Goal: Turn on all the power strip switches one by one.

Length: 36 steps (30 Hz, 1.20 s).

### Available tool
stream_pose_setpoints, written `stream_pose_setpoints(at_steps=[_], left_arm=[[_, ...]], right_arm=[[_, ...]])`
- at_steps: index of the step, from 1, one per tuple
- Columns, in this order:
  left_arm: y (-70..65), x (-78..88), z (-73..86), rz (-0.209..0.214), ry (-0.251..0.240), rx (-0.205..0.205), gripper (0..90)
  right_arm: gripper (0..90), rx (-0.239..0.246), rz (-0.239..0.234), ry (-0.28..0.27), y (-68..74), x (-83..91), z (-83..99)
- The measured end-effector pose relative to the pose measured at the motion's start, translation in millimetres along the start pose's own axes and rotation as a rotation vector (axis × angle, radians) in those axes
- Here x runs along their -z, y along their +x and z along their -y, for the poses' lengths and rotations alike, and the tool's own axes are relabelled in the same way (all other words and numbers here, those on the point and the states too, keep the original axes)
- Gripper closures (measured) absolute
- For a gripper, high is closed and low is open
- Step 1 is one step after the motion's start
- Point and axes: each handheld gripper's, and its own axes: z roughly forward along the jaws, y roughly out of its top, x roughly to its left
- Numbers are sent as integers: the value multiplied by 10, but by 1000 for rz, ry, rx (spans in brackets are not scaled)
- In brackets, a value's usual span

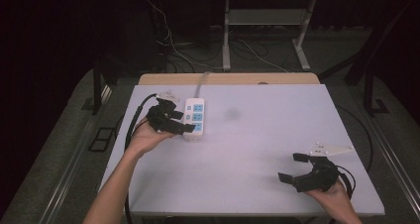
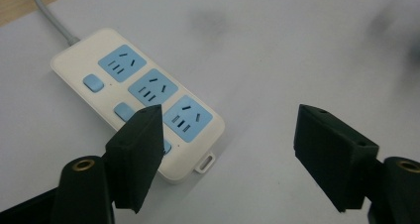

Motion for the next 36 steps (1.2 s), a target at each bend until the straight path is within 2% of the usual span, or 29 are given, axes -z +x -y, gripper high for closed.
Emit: stream_pose_setpoints(at_steps=[6,9,12,15,23,26,36], left_arm=[[49,-40,-15,-9,1,5,355],[81,-65,-7,-18,3,9,427],[112,-91,-1,-37,-2,24,449],[166,-116,4,-36,-7,35,464],[274,-194,28,-72,-2,56,605],[296,-225,38,-69,-3,72,638],[309,-325,55,-62,29,64,840]], right_arm=[[6,-2,4,2,-6,2,3],[6,-2,4,3,-7,3,3],[6,-1,5,2,-10,5,1],[6,2,12,6,-13,4,3],[6,-1,18,6,-23,9,4],[6,-2,19,6,-25,8,4],[6,-4,30,8,-35,11,7]])
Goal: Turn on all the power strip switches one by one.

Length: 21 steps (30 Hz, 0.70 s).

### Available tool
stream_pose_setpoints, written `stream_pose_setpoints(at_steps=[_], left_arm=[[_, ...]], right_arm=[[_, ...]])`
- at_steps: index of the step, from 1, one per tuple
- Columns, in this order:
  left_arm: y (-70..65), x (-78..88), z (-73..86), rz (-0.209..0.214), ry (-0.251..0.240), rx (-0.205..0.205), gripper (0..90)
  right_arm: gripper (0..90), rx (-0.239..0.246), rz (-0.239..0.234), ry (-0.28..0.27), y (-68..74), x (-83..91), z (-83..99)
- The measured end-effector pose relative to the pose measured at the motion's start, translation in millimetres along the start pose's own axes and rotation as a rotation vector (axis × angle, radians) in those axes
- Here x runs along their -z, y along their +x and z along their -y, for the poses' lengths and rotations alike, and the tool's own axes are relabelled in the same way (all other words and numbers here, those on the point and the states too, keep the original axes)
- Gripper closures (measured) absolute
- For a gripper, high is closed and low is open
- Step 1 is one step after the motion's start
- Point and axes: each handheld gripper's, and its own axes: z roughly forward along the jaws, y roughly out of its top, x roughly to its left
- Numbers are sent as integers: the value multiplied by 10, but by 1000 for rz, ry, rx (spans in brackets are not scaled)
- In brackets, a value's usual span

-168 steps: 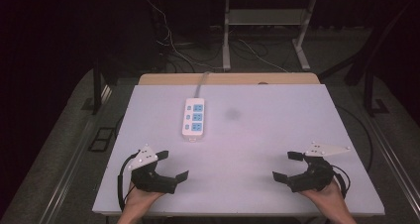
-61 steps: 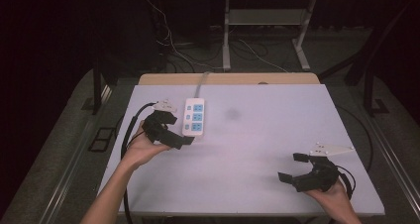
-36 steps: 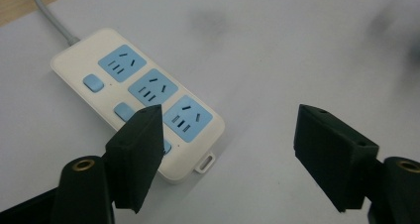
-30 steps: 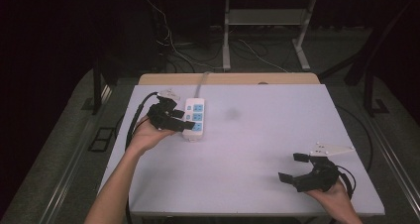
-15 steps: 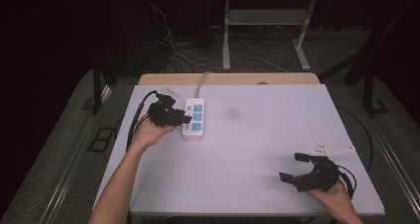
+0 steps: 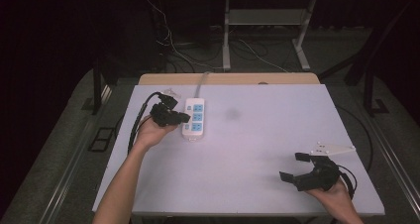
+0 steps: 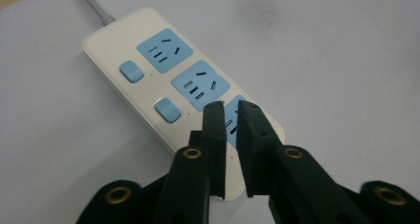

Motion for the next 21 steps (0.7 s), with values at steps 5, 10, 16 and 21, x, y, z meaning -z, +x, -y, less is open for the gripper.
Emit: stream_pose_setpoints(at_steps=[5,10,16,21], left_arm=[[6,-45,5,2,5,-4,892],[32,-88,23,-4,15,2,893],[70,-159,88,-7,40,18,893],[100,-191,144,-6,41,33,893]], right_arm=[[6,1,-1,5,3,-10,-1],[6,1,-2,5,0,-13,-2],[6,5,-3,9,1,-15,1],[6,3,-1,10,-3,-15,4]])
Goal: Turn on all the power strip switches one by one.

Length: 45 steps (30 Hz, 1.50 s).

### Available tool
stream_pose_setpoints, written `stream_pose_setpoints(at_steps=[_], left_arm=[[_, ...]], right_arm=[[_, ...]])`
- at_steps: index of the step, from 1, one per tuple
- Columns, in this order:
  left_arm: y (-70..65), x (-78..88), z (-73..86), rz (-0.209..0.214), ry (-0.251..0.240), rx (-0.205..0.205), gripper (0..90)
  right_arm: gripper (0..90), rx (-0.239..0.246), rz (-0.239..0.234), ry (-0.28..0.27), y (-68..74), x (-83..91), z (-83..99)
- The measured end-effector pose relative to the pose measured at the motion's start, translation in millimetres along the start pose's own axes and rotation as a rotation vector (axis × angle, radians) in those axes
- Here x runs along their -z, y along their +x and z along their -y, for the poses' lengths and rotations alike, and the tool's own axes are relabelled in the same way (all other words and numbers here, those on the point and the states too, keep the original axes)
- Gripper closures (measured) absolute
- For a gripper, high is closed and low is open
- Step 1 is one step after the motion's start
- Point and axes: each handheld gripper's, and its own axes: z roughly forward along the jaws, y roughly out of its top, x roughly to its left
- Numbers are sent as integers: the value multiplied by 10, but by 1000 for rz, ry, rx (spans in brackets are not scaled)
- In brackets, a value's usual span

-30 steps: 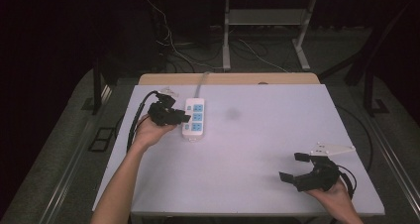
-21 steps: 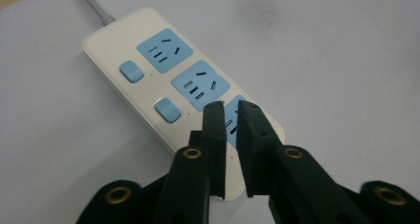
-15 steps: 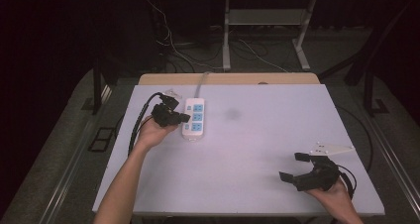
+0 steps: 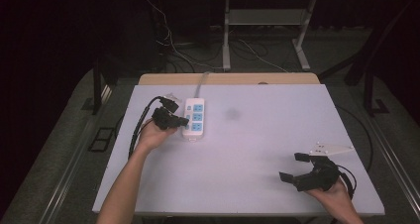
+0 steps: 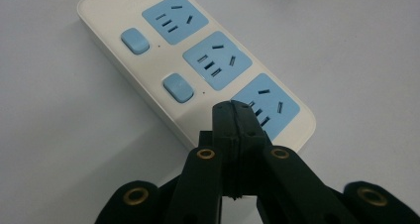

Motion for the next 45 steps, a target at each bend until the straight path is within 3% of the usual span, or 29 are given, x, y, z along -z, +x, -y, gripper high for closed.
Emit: stream_pose_setpoints(at_steps=[11,45], left_arm=[[-4,-55,24,23,-13,13,893],[4,-90,20,15,13,32,900]], right_arm=[[6,1,0,4,4,-3,3],[6,13,-4,5,15,4,6]])
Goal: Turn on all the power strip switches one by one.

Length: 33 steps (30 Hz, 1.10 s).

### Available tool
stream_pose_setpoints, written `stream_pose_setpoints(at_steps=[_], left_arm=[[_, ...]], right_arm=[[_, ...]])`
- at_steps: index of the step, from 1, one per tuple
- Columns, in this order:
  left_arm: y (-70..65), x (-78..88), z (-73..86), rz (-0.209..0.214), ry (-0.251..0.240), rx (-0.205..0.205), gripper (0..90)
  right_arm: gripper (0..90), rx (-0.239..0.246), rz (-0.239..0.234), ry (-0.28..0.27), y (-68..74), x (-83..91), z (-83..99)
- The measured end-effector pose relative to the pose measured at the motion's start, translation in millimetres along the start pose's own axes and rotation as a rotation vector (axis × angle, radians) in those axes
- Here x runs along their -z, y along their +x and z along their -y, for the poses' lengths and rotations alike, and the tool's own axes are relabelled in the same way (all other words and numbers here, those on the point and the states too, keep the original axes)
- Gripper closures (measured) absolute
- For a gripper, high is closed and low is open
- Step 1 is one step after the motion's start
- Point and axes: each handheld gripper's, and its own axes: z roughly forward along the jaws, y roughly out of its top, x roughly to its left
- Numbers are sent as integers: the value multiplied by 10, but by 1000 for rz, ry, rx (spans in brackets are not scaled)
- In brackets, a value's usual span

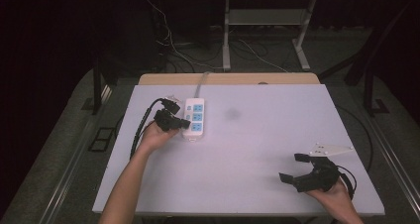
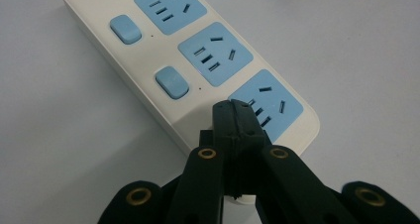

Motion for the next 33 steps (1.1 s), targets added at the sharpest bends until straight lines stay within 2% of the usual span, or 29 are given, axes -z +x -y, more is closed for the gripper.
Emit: stream_pose_setpoints(at_steps=[4,9,13,20,28,33], left_arm=[[-12,0,-7,-7,4,-6,900],[44,3,16,30,-13,47,899],[43,2,1,25,-7,39,898],[75,12,-2,17,-21,53,897],[95,55,-35,10,-43,51,897],[127,61,-48,7,-37,54,897]], right_arm=[[6,-3,2,-7,-2,7,-1],[6,-8,3,-6,-14,11,1],[6,-10,5,-7,-18,14,2],[6,-9,9,-15,-23,28,0],[6,-12,12,-13,-37,33,4],[6,-12,13,-10,-34,27,5]])
